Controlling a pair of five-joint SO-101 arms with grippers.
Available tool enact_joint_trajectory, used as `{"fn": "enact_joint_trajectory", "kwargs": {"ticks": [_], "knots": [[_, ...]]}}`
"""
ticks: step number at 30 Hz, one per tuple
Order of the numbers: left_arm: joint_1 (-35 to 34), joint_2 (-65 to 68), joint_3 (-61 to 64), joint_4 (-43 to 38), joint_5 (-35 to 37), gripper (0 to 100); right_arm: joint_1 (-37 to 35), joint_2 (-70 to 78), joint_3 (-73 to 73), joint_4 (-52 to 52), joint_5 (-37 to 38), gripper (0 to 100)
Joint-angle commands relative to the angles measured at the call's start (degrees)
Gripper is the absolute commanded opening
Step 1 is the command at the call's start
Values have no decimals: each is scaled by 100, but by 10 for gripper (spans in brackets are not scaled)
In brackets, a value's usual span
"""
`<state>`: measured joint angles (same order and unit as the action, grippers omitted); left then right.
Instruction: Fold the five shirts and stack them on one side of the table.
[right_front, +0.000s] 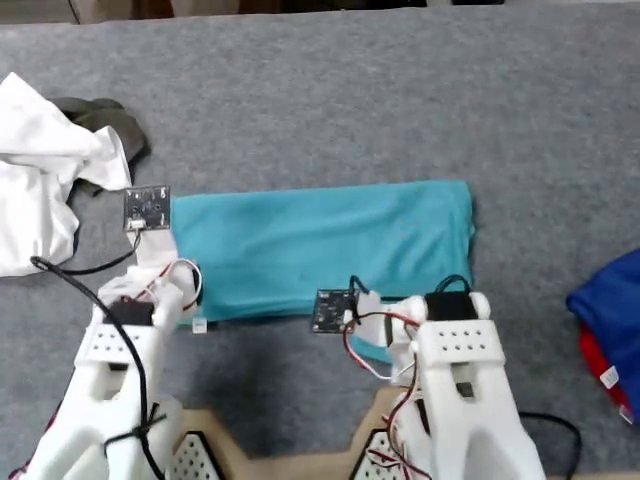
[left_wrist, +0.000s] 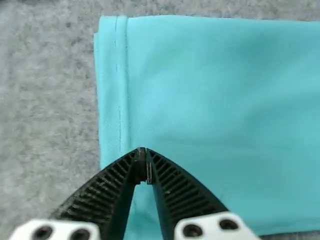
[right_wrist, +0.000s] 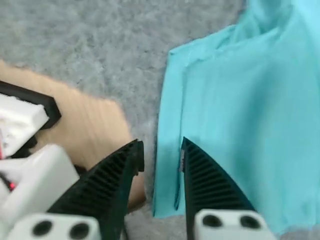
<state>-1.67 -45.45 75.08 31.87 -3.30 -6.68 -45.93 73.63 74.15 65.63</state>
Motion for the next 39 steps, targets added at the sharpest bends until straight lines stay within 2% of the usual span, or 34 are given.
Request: {"fn": "enact_joint_trajectory", "kwargs": {"ticks": [1, 11, 21, 31, 39], "knots": [[-62, 303, -431, -70, 44, 21, 4, 286, 400, -756, 79, 142], [-44, 400, -466, -79, 44, 21, 13, 347, 57, -316, 88, 141], [-44, 400, -466, -88, 44, 21, 22, -822, -391, 624, 62, 141], [-44, 400, -457, -79, 44, 21, 163, -321, -189, -624, -316, 142], [-35, 400, -457, -70, 44, 21, 312, 233, -189, -923, -308, 142]]}}
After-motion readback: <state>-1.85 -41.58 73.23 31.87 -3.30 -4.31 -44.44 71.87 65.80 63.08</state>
